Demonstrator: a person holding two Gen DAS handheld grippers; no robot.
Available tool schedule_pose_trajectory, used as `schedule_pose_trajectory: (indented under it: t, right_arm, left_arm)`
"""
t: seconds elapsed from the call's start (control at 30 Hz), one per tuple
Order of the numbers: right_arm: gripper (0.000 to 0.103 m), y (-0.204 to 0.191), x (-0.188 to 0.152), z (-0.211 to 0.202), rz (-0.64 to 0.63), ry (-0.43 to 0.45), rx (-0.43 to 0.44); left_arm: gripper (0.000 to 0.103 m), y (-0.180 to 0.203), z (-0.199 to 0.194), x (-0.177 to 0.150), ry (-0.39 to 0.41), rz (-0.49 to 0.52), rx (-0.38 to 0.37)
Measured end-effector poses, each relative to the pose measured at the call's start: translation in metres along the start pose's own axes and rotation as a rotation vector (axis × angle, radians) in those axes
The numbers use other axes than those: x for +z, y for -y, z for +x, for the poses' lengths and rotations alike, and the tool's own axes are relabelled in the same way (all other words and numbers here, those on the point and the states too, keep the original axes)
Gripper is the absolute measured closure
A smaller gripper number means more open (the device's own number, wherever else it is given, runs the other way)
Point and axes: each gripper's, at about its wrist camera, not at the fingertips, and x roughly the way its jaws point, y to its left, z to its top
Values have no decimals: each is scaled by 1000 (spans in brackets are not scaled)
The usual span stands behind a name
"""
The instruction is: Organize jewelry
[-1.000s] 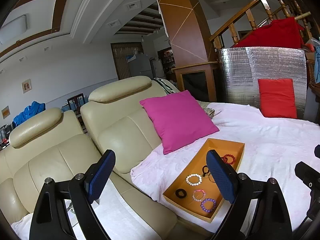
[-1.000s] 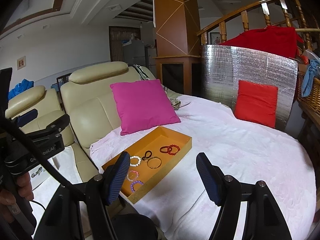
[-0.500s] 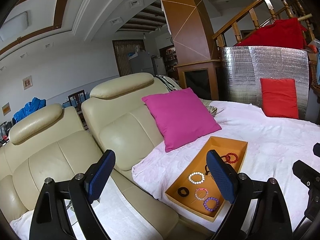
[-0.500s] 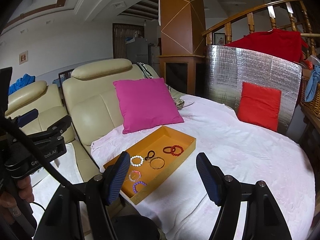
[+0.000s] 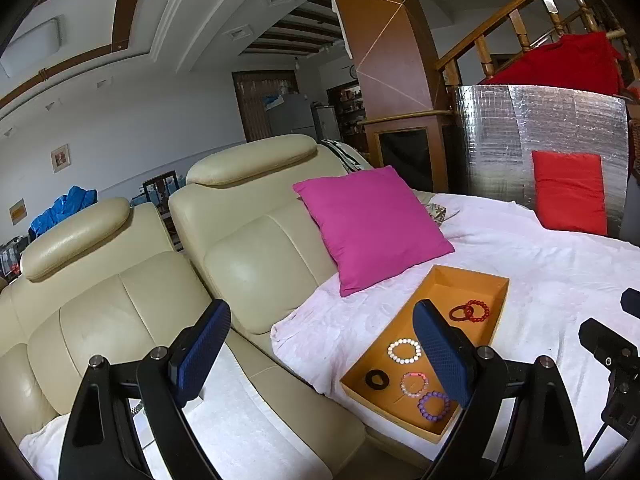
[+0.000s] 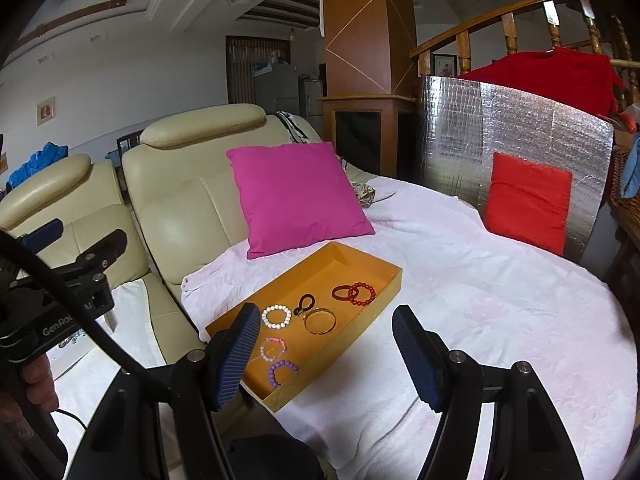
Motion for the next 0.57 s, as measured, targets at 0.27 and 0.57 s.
schedule_pose_trajectory:
  t: [0.27,0.57]
  right_arm:
    - [31,-11,2,3,-27,2,0]
    - [31,-7,1,9,-26,10,-2]
  left_arm:
    - [11,-4,4,-2,-5,-9,0]
    - [11,11,10,-1,-9,7,-4]
